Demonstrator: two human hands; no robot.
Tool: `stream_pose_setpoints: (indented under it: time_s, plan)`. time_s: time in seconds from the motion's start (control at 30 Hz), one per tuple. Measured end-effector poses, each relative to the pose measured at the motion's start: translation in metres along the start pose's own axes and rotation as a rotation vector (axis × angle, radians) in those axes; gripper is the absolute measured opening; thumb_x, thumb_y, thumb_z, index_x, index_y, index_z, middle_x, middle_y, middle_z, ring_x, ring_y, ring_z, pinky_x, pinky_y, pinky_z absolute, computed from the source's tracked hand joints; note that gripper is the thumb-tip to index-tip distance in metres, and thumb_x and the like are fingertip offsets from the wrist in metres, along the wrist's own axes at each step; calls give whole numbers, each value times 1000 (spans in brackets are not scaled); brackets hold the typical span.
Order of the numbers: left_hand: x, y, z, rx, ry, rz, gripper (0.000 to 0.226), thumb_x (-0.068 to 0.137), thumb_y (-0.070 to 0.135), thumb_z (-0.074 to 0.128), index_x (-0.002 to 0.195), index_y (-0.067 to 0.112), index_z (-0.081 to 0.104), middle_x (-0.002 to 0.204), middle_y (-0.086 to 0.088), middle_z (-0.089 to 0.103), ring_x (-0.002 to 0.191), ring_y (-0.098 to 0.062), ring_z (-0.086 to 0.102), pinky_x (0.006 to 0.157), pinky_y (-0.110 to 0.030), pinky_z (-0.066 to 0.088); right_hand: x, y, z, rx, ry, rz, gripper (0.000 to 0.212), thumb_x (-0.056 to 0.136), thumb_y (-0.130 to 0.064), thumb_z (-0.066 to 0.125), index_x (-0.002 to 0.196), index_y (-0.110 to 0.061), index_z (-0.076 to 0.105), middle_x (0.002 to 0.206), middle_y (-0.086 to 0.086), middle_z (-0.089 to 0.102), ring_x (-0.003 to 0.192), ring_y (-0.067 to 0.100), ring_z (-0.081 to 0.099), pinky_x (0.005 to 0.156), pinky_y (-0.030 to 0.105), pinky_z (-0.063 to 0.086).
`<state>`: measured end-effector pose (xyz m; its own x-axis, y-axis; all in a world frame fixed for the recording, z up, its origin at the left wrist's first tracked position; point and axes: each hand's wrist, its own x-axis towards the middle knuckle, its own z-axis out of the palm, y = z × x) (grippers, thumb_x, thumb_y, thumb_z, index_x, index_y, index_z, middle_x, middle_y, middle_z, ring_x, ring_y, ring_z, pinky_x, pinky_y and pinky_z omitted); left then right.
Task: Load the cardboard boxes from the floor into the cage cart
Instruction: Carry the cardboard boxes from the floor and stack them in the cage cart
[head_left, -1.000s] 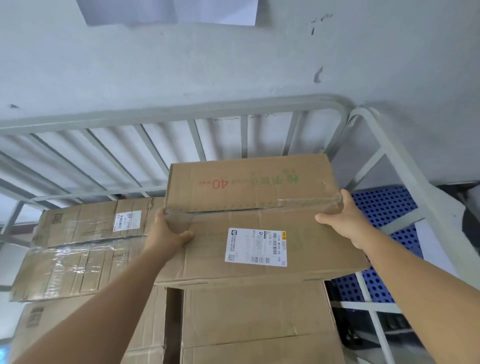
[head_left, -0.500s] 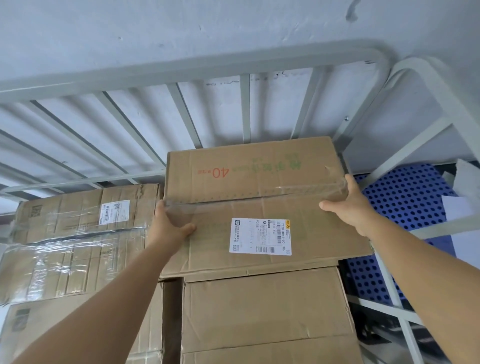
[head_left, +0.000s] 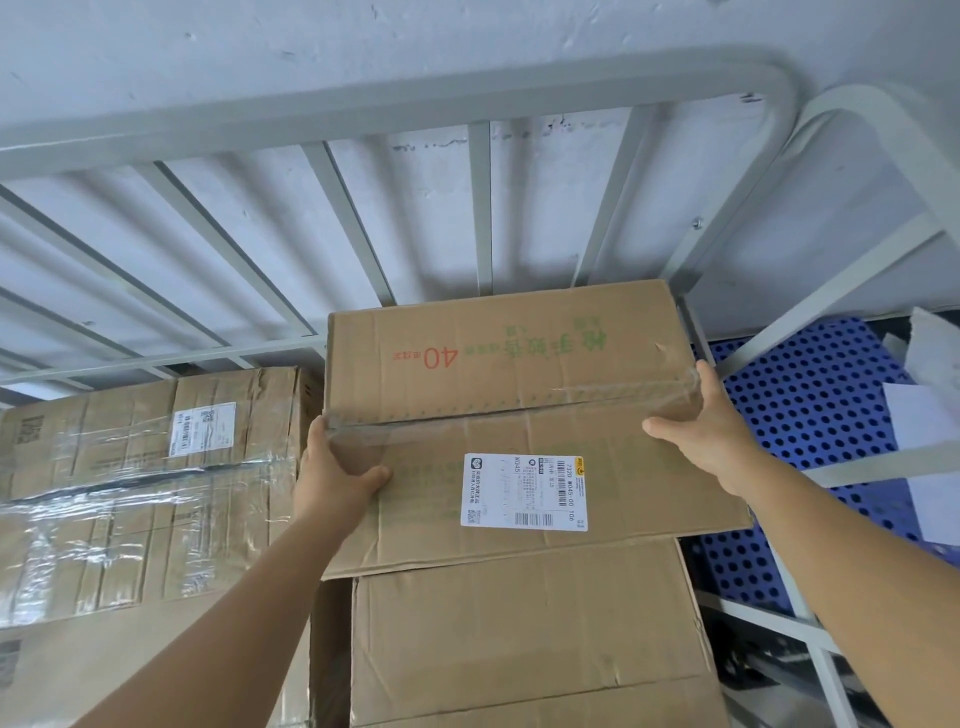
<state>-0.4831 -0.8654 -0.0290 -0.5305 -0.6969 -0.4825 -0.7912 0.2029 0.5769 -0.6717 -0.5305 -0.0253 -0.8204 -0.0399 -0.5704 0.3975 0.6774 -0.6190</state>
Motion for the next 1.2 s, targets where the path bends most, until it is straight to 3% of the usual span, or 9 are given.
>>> stream_pose_setpoints:
  time_s: [0.3,0.47,0.57,0.67,0.9,1.2]
  plan:
    - [-5,2,-3,197,-29,18,101,80,27,76,153,25,6,150,-9,33,131,-32,43,99,-51,44,-4,-3,-2,-152,-2,-27,105,86,-26,74,157,-26,-4,164,0,9,148,23,18,115,41,23]
    - [-28,17,-16,398,-60,72,94,84,36,69,154,20,8,157,-4,20,132,-29,42,102,-44,44,-27,-7,-2,-524,63,-102,104,86,-42,70,157,-17,-2,164,5,5,148,29,19,114,48,28]
    - [-51,30,-25,521,-65,163,89,86,42,65,154,19,12,159,-2,17,142,-24,27,113,-43,30,-59,-10,-2,-670,87,-184,103,85,-51,66,157,-15,1,164,4,8,148,27,18,114,48,30]
    - [-82,46,-36,618,-66,259,83,89,43,62,153,19,15,158,1,19,144,-21,22,115,-39,22,-98,-16,-8,-776,44,-245,101,87,-55,61,157,-15,-1,165,3,4,150,23,10,118,45,24]
    - [-166,69,-60,740,-90,503,83,90,45,58,153,22,11,159,3,18,144,-19,22,116,-37,21,-198,-31,-34,-909,45,-342,98,92,-51,56,156,-20,-12,164,0,-14,151,23,-4,121,47,8]
    - [-278,85,-81,725,-141,811,80,91,50,53,153,22,12,158,4,20,143,-18,24,114,-33,22,-337,-11,-73,-800,199,-287,94,93,-51,56,157,-20,-7,165,0,-7,152,22,-3,120,49,8]
